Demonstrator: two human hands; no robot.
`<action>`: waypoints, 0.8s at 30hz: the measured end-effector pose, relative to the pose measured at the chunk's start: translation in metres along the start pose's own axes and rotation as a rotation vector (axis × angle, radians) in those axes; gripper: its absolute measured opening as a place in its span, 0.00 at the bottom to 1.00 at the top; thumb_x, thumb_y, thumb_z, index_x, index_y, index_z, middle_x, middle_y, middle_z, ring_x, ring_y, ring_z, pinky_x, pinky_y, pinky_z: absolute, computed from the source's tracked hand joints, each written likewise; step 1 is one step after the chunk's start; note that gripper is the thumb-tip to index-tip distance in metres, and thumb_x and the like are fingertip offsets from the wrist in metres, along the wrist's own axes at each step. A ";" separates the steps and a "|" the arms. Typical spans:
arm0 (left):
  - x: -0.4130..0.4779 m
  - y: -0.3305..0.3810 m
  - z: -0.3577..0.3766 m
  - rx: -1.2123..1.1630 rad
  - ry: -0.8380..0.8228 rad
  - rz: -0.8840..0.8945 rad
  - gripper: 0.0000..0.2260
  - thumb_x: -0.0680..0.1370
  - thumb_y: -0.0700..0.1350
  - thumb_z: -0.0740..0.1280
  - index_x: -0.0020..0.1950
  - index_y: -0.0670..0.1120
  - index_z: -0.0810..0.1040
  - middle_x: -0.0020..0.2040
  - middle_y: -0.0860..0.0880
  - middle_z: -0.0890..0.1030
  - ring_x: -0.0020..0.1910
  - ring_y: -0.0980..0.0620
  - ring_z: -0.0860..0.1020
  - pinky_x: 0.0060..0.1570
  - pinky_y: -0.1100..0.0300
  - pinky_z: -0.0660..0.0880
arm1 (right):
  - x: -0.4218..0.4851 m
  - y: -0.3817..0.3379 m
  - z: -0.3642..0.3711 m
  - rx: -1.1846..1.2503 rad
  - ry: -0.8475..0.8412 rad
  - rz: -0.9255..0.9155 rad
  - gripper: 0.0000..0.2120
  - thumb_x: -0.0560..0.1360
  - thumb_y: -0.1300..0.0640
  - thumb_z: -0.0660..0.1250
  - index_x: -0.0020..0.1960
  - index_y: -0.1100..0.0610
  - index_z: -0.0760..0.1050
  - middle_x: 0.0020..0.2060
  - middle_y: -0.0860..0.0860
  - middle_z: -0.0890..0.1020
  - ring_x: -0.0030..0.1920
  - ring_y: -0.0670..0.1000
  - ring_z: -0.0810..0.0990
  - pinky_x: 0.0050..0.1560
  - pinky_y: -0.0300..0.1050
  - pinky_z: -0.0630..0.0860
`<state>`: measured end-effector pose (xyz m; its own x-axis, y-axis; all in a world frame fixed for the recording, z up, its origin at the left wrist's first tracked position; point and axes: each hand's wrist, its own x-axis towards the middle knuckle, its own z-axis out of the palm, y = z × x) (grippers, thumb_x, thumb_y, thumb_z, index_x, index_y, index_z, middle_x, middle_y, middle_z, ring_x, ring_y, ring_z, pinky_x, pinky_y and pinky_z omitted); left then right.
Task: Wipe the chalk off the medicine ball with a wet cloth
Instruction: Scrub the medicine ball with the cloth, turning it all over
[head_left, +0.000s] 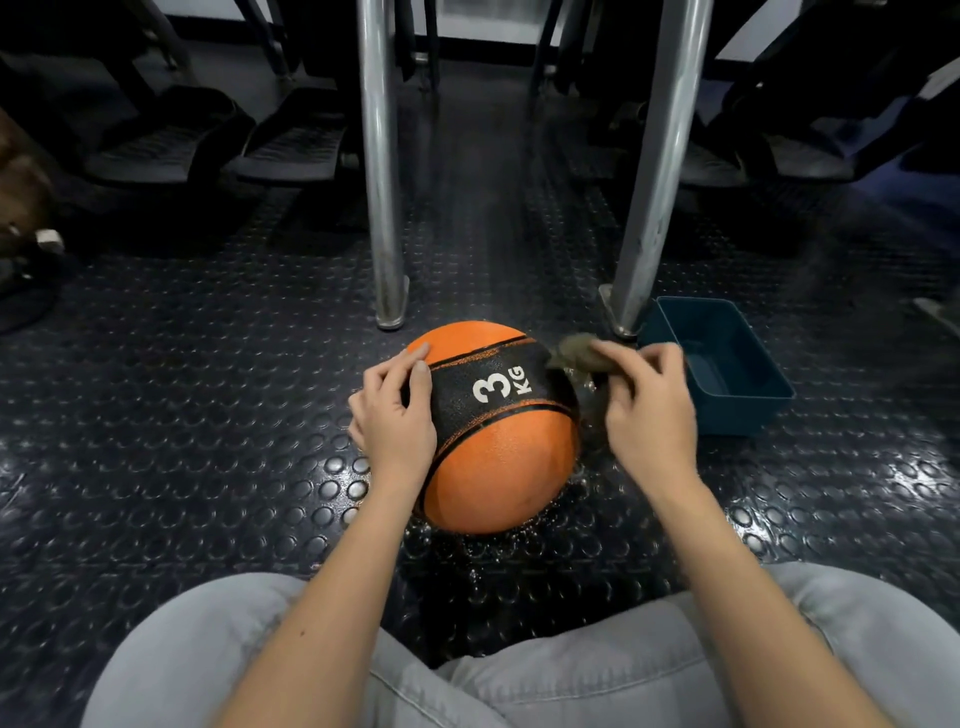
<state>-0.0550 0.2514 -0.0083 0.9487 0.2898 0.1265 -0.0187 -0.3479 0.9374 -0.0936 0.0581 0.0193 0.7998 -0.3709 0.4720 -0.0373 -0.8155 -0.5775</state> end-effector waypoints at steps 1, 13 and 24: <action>0.000 0.000 0.000 -0.002 0.003 -0.003 0.09 0.82 0.52 0.57 0.55 0.66 0.73 0.52 0.64 0.69 0.57 0.59 0.60 0.60 0.59 0.51 | -0.001 -0.007 -0.004 0.095 0.078 -0.061 0.17 0.76 0.65 0.61 0.61 0.52 0.77 0.50 0.50 0.69 0.49 0.48 0.72 0.49 0.39 0.72; -0.002 -0.001 0.003 0.065 0.046 0.032 0.12 0.82 0.50 0.56 0.61 0.60 0.76 0.54 0.60 0.68 0.55 0.58 0.60 0.61 0.55 0.54 | -0.016 -0.023 -0.003 0.175 0.025 -0.216 0.18 0.75 0.65 0.61 0.61 0.52 0.77 0.50 0.50 0.70 0.48 0.45 0.71 0.49 0.34 0.69; 0.003 -0.002 0.004 0.040 0.103 -0.063 0.13 0.82 0.50 0.55 0.61 0.58 0.77 0.54 0.59 0.67 0.57 0.56 0.62 0.65 0.50 0.53 | -0.022 -0.027 0.002 0.182 0.017 -0.269 0.18 0.74 0.66 0.61 0.59 0.52 0.79 0.49 0.54 0.71 0.48 0.48 0.72 0.50 0.41 0.72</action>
<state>-0.0505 0.2493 -0.0110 0.9101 0.4016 0.1025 0.0543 -0.3607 0.9311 -0.1092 0.0892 0.0235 0.7561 -0.1613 0.6343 0.2834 -0.7928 -0.5395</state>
